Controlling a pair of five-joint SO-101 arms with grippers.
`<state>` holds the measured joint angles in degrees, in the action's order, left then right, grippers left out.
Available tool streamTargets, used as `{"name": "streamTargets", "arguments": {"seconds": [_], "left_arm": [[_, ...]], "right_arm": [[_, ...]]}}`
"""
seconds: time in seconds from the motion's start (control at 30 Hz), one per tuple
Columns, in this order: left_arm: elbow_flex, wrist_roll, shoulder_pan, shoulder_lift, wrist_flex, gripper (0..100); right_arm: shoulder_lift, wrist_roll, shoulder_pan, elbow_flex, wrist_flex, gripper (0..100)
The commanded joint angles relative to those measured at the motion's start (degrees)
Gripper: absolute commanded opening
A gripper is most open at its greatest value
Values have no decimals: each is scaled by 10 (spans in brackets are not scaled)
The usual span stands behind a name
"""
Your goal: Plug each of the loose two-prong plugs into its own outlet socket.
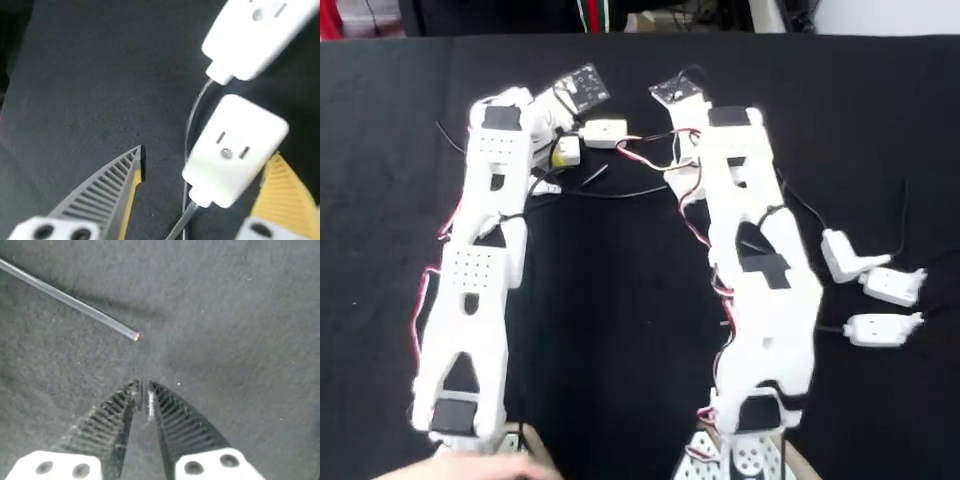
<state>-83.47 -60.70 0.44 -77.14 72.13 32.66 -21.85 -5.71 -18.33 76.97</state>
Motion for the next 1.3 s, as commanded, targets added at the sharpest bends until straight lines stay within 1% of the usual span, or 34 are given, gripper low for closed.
{"name": "streamTargets", "arguments": {"seconds": [0.0, 0.1, 0.17, 0.2, 0.27, 0.33, 0.4, 0.57, 1.07, 1.2, 1.27], "left_arm": [[-70, -54, -1, -44, 85, 326], [-110, -121, -3, -81, 136, 267], [-121, -135, -3, -95, 155, 202], [-120, -135, -1, -99, 158, 154], [-119, -134, 0, -99, 168, 22], [-119, -134, -1, -99, 188, 54], [-120, -135, -3, -96, 208, 23], [-120, -133, -8, -52, 290, 30], [-121, -6, -67, 50, 287, 30], [-121, 2, -73, 86, 284, 30], [-121, 4, -73, 95, 260, 30]], "right_arm": [[-5, 1, 6, -1, -10, 13], [-5, 1, 5, -1, -10, 13], [-5, 1, 5, -1, -10, 13], [-4, 1, 5, -1, -10, 13], [-4, 1, 5, -1, -10, 13], [-4, 1, 5, -1, -10, 13], [-4, 1, 5, -1, -10, 13], [-4, 0, 5, -1, -10, 13], [-4, 0, 6, -1, -11, 13], [-4, 0, 6, -1, -11, 13], [-4, 0, 6, -1, -11, 13]]}}
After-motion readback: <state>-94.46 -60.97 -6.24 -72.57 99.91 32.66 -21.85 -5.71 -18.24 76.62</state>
